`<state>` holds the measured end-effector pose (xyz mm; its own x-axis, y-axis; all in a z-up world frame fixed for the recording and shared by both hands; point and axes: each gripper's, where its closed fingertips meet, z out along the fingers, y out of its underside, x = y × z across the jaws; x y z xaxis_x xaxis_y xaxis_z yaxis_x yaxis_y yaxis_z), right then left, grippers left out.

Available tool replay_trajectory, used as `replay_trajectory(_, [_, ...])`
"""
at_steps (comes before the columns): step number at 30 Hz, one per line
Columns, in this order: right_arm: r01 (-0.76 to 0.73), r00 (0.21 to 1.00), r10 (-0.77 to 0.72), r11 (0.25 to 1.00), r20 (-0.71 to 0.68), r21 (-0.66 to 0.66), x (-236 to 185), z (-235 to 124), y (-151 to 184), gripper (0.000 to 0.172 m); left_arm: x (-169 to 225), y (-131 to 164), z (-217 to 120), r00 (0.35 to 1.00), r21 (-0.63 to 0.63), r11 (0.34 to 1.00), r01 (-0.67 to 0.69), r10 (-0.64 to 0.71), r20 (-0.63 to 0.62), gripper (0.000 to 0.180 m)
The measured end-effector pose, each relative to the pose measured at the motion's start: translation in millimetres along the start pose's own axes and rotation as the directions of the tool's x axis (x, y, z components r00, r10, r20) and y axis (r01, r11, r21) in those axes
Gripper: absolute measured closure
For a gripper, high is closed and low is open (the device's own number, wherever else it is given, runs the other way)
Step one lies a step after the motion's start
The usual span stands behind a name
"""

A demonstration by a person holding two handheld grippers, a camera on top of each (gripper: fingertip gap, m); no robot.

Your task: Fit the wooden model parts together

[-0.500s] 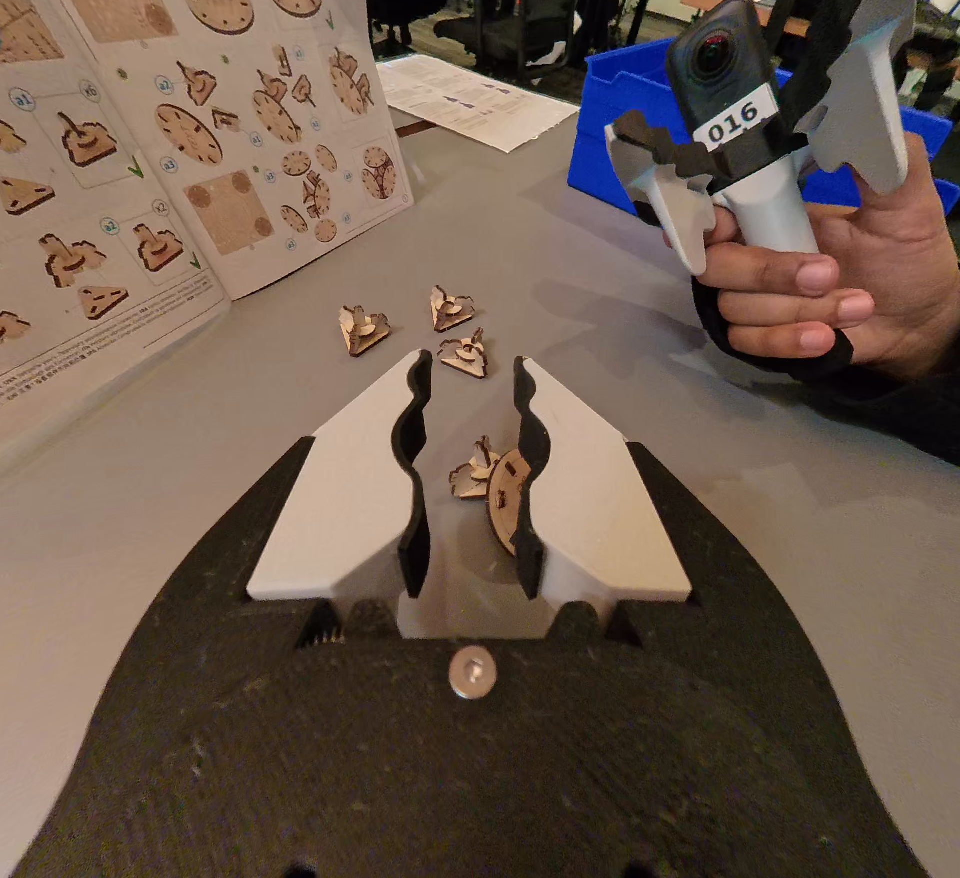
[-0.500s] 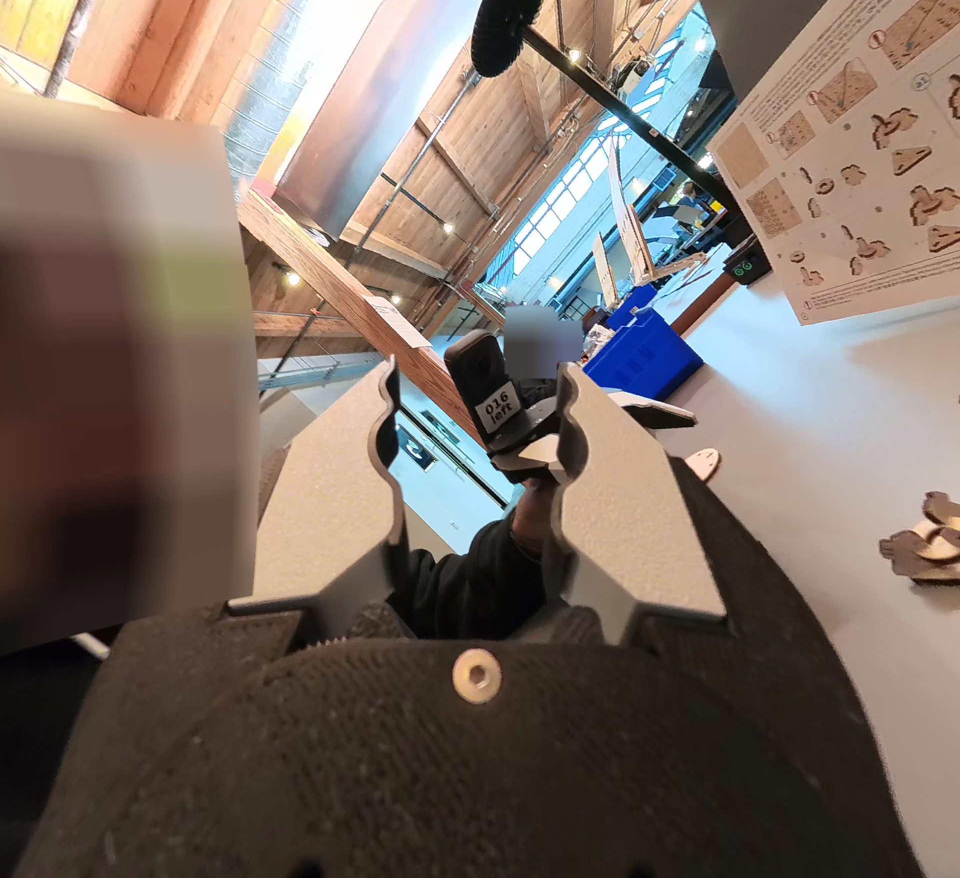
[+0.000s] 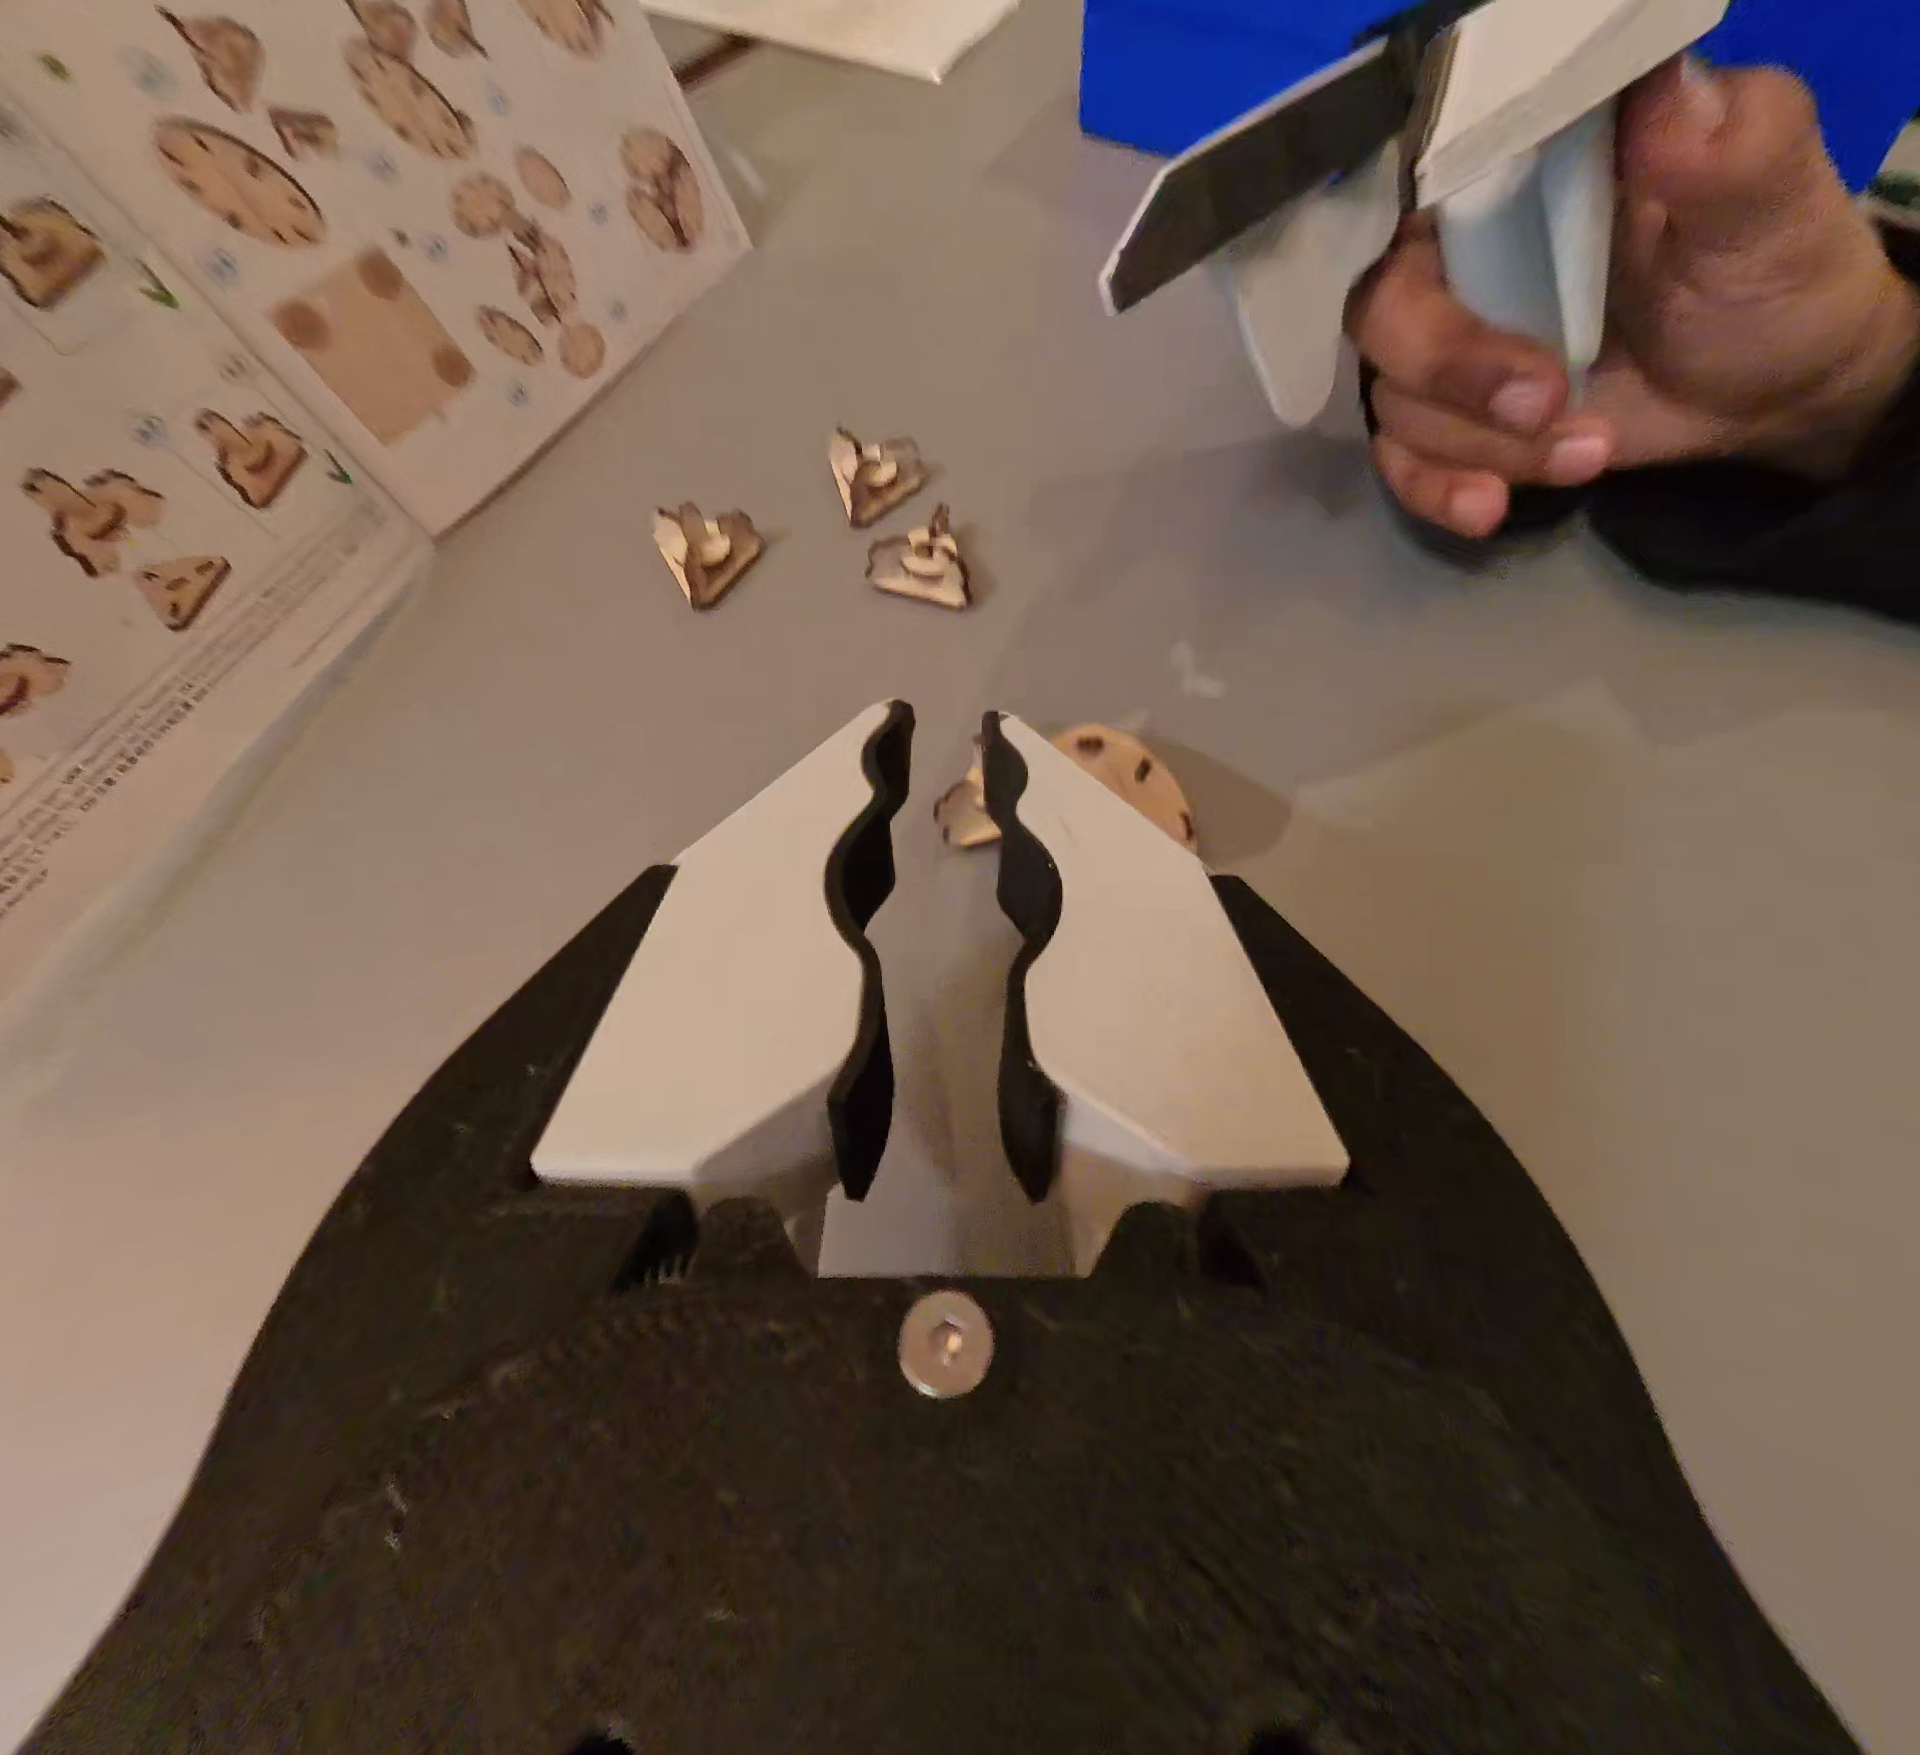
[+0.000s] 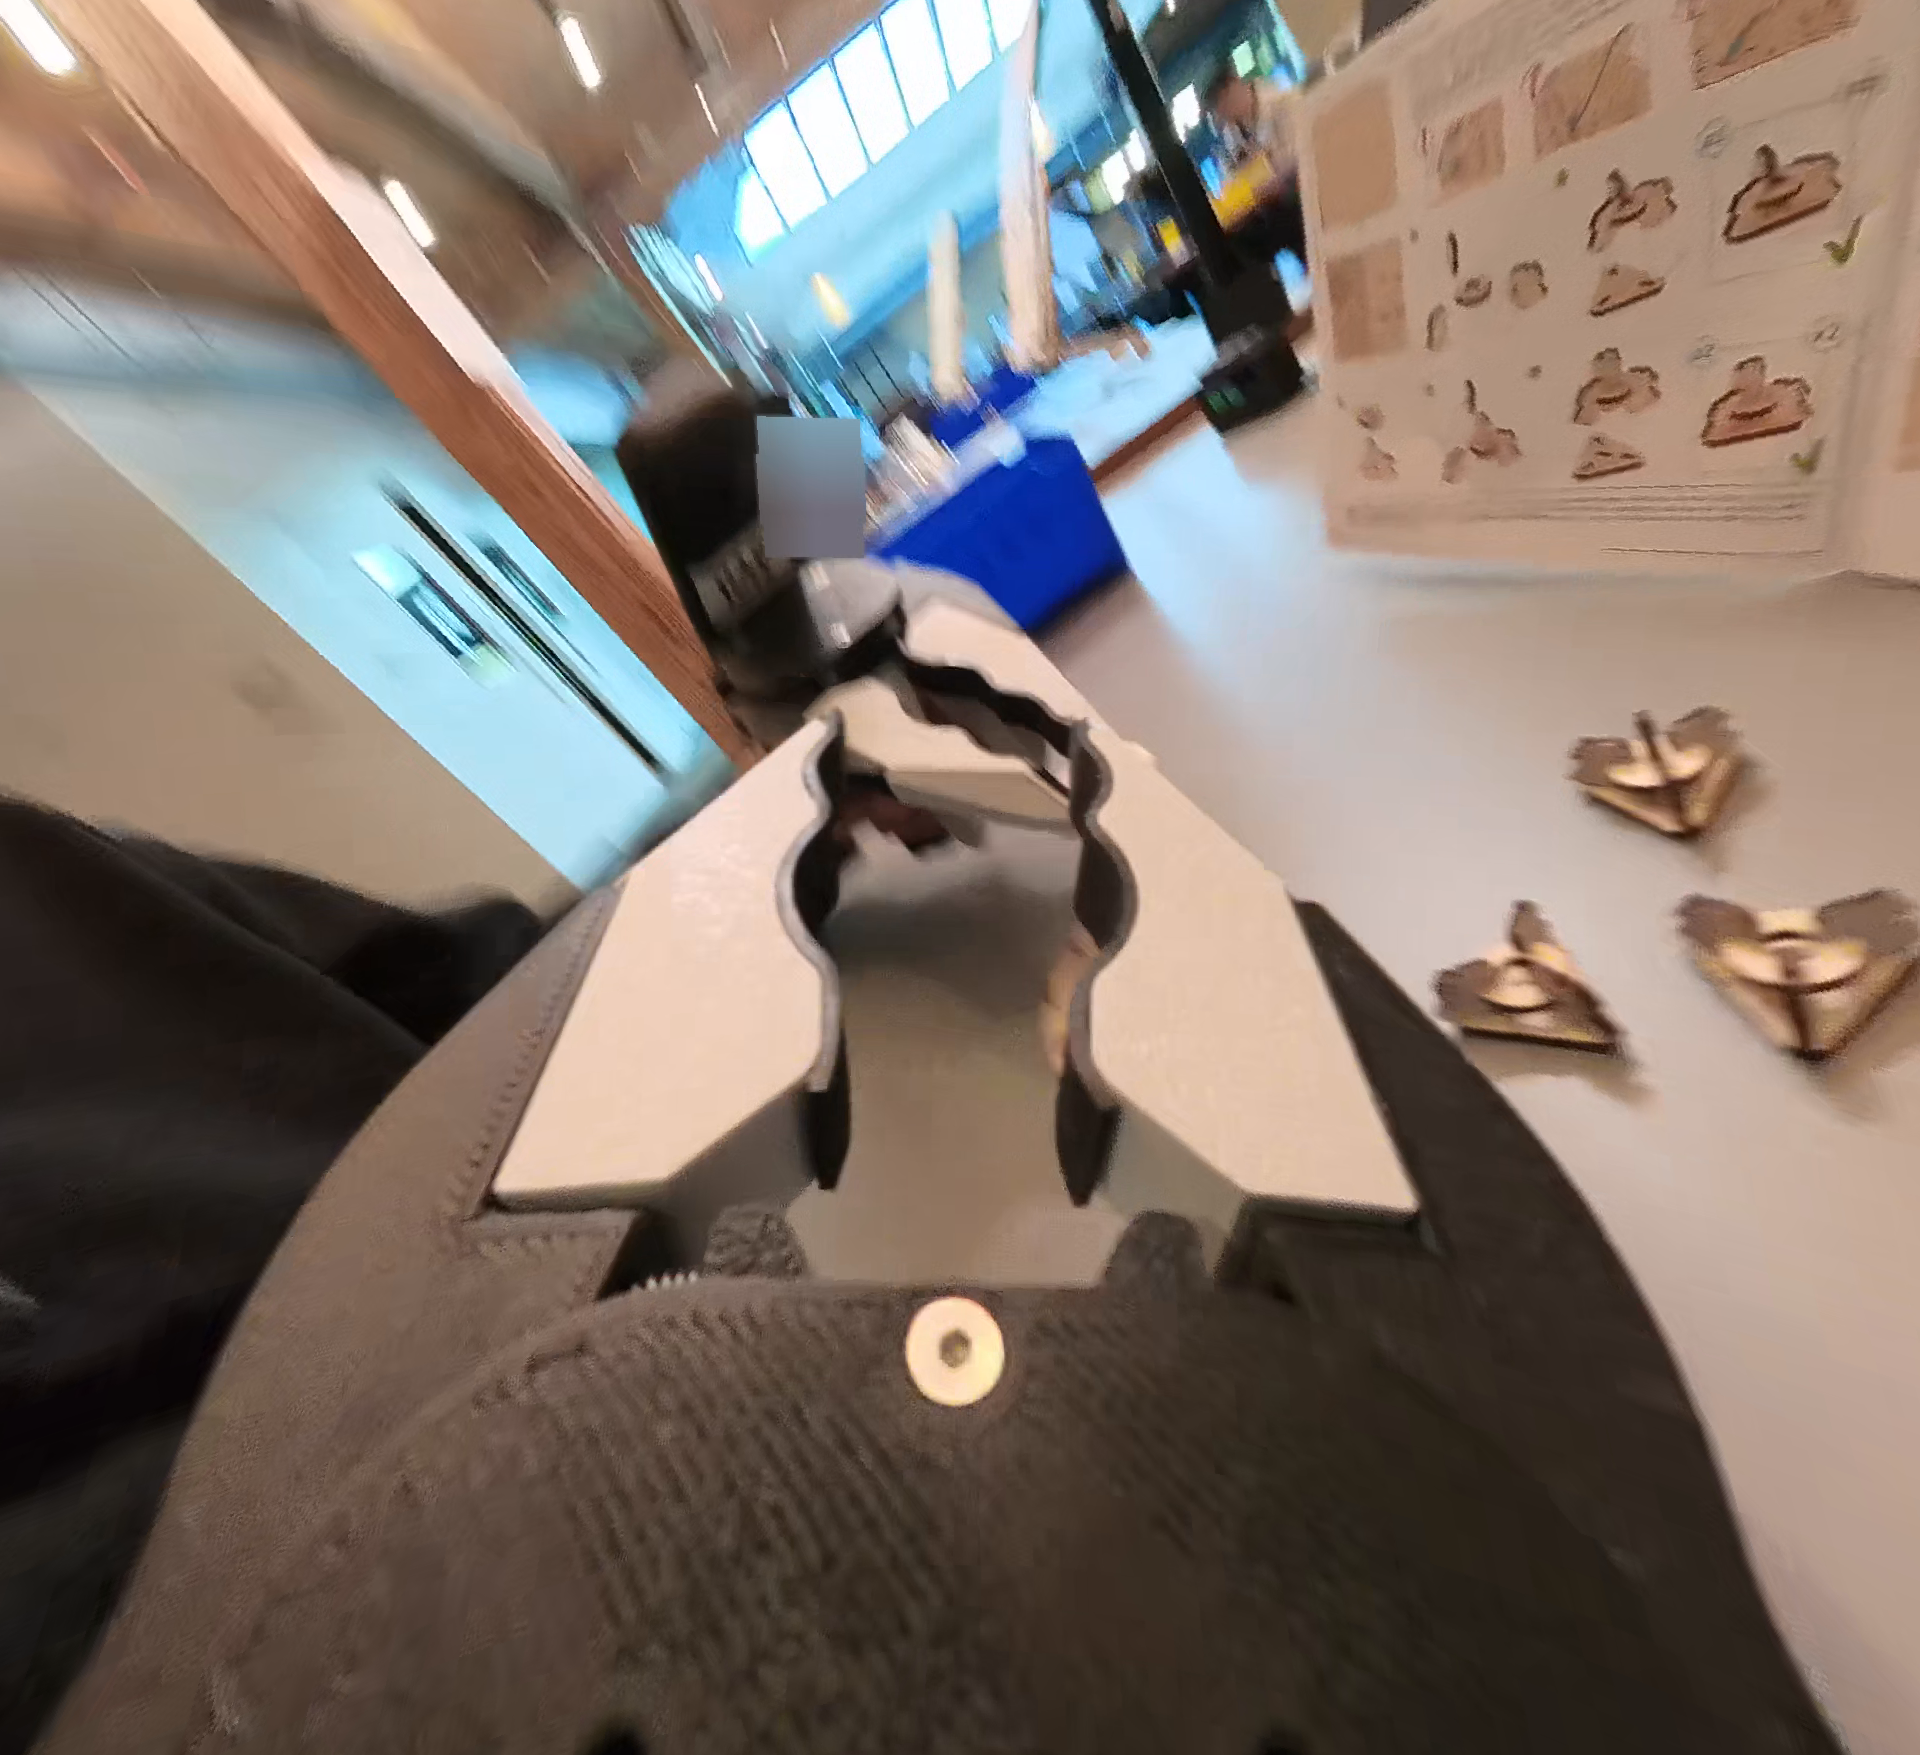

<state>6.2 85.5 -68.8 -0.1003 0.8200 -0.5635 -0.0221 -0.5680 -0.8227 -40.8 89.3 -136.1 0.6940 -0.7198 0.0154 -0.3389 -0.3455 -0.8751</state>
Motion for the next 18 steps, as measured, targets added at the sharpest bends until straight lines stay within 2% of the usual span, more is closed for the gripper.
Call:
replay_trajectory(3, [0.146,0.985,-0.157,0.979,-0.070,-0.143,7.3,6.5,20.9,0.134,6.8,13.1,-1.5,0.995,-0.057,0.998,0.038,-0.043,-0.089,0.172])
replay_trajectory(6, [0.215,0.965,-0.246,0.937,-0.084,-0.276,15.2,9.7,42.6,0.143,10.0,11.7,-4.5,0.979,-0.055,0.991,0.123,-0.130,-0.154,0.169])
replay_trajectory(8, [0.248,0.956,-0.285,0.908,-0.064,-0.337,15.7,11.0,54.8,0.163,10.9,6.7,-6.5,0.974,-0.031,0.989,0.148,-0.151,-0.170,0.169])
replay_trajectory(9, [0.258,0.955,-0.294,0.899,-0.050,-0.354,14.0,12.0,58.1,0.167,12.0,5.3,-7.1,0.972,-0.024,0.988,0.150,-0.152,-0.178,0.167])
replay_trajectory(13, [0.280,0.939,-0.336,0.870,-0.073,-0.405,19.5,11.7,64.7,0.162,17.0,10.9,-1.3,0.971,-0.058,0.987,0.152,-0.160,-0.178,0.151])
replay_trajectory(18, [0.262,0.941,-0.330,0.851,-0.076,-0.456,23.7,11.3,72.5,0.151,22.3,22.7,5.9,0.972,-0.126,0.982,0.137,-0.158,-0.173,0.148])
